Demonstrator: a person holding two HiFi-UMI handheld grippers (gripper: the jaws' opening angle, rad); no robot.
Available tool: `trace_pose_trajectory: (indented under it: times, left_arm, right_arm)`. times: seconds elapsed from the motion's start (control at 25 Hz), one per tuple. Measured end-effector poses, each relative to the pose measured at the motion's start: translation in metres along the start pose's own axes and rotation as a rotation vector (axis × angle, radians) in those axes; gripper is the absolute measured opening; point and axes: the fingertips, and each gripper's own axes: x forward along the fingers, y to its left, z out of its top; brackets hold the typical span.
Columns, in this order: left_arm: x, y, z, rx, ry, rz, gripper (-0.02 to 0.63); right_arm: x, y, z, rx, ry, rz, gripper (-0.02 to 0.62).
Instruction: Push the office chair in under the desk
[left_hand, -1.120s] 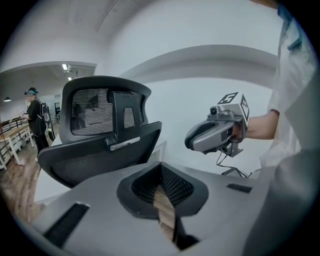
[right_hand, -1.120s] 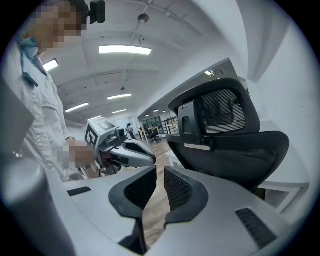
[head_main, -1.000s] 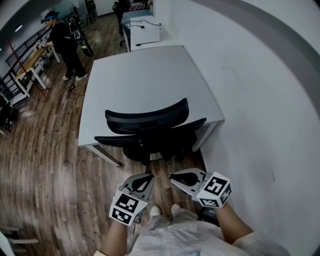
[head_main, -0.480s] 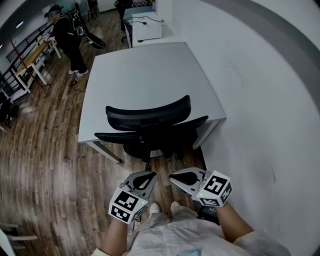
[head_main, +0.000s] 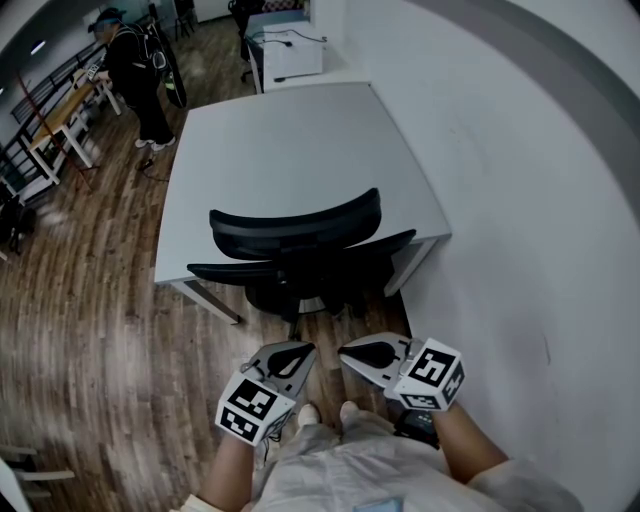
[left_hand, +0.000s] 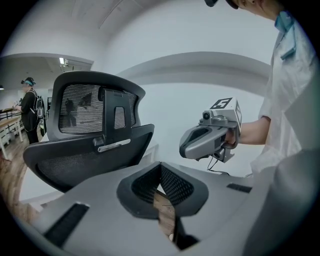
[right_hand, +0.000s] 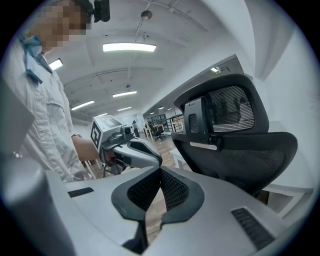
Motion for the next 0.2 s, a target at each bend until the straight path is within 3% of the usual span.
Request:
trace_pose_trajectory:
  times: [0.2]
  left_arm:
    - [0.0007,0.0002,-0.0001,-0.002,-0.009,-0.006,0.002]
  right_arm:
    - [-0.0016,-0.0011,0.0004,0.003,-0.003,0.004,0.032]
